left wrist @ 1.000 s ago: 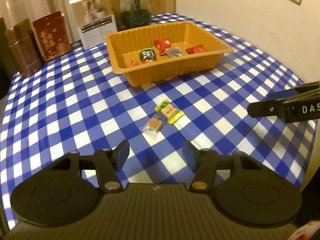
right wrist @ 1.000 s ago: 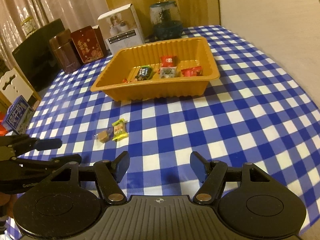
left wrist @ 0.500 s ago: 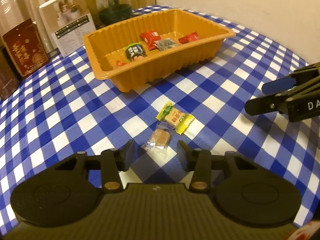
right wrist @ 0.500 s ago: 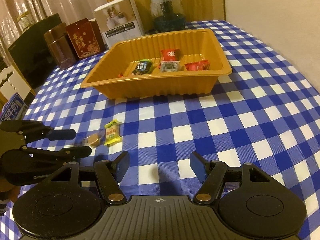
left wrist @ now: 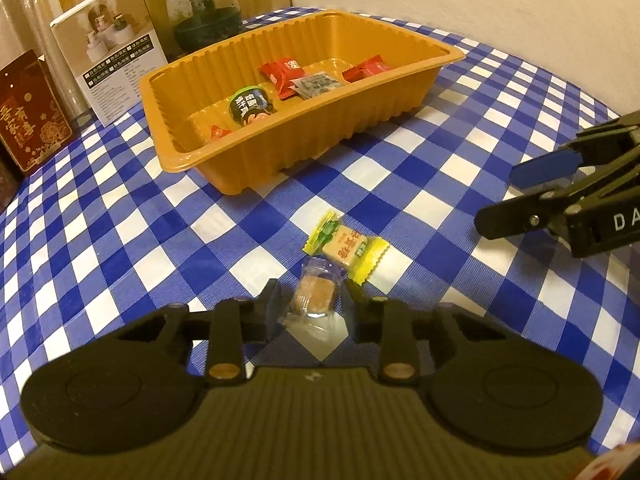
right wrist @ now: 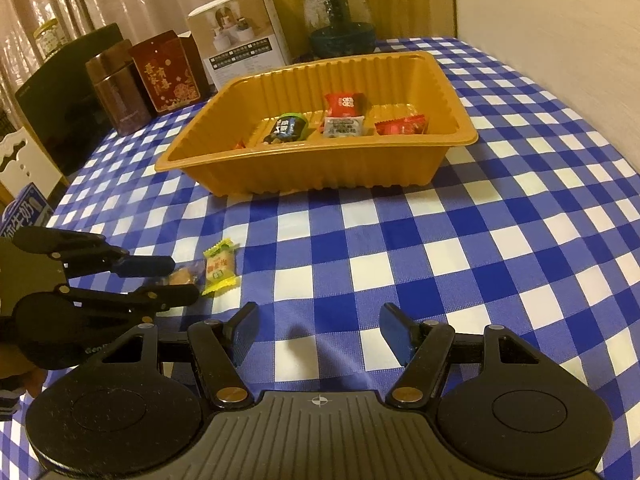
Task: Organize snacks
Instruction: 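Grasp the clear cake packet with the left tool while the right tool grasps the yellow candy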
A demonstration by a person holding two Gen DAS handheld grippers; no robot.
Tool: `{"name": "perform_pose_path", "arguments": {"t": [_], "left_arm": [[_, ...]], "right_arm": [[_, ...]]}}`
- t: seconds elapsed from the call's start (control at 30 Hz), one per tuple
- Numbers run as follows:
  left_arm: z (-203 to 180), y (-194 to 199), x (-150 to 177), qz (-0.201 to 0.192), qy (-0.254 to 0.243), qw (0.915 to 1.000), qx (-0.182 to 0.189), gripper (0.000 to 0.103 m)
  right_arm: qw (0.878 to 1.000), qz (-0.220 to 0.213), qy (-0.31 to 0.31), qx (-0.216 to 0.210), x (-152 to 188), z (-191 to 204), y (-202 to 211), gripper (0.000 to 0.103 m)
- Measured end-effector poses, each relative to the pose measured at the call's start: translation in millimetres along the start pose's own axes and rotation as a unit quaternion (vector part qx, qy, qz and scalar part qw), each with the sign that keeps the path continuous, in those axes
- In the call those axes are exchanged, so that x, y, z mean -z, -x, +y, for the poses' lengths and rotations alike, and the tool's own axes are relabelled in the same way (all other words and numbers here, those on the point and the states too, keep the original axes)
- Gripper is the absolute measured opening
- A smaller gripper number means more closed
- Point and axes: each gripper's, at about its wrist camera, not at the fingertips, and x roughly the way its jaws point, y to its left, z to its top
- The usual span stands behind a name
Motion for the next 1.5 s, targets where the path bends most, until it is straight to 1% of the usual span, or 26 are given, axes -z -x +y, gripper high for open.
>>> {"name": "perform_pose_path", "arguments": {"t": [0.13, 0.23, 0.3, 0.33, 0.4, 0.57, 0.63, 0.83, 1.0, 1.2, 1.27, 1.37, 1.5], "left_arm": [[-1, 0, 0, -0.002, 0.005, 1.0, 0.004, 0.021], [-3, 1, 1, -0.001, 0.013, 0.9999, 0.0, 0.02], [-1, 5, 3, -0.003, 0.034, 0.9994, -0.006, 0.019], [2, 7, 5, -0.005, 0.048, 0.9988, -0.008, 0.019], [7, 10, 7, -0.005, 0.074, 0.9971, -0.017, 0.019], [25, 20, 16, -0.002, 0.136, 0.9901, -0.034, 0.019], [31, 24, 18, -0.002, 0.153, 0.9875, -0.039, 0.019], [37, 29, 22, -0.003, 0.168, 0.9847, -0.047, 0.019], [38, 28, 26, -0.005, 0.175, 0.9835, -0.046, 0.019], [38, 28, 28, -0.008, 0.18, 0.9826, -0.045, 0.019], [38, 28, 28, -0.008, 0.181, 0.9824, -0.045, 0.019], [38, 28, 27, -0.008, 0.182, 0.9823, -0.044, 0.019], [36, 28, 26, -0.008, 0.182, 0.9823, -0.043, 0.019]], "right_arm": [[1.0, -0.001, 0.002, -0.003, -1, 3, -2, 0.067], [1.0, -0.002, 0.008, -0.005, -2, 7, -4, 0.067], [1.0, -0.002, 0.013, -0.009, -3, 11, -6, 0.065], [1.0, -0.002, 0.016, -0.012, -3, 13, -7, 0.06], [1.0, -0.001, 0.024, -0.015, -5, 18, -11, 0.053], [0.999, -0.009, 0.048, -0.024, -9, 34, -21, 0.05], [0.998, -0.013, 0.06, -0.026, -10, 42, -26, 0.047], [0.993, -0.027, 0.109, -0.025, -10, 66, -45, 0.038], [0.99, -0.028, 0.136, -0.02, -8, 81, -58, 0.035], [0.988, -0.03, 0.152, -0.008, -6, 90, -69, 0.034], [0.987, -0.031, 0.157, -0.005, -7, 93, -70, 0.032], [0.986, -0.033, 0.166, 0.0, -6, 95, -72, 0.023], [0.985, -0.033, 0.168, 0.001, -6, 95, -70, 0.022]]}}
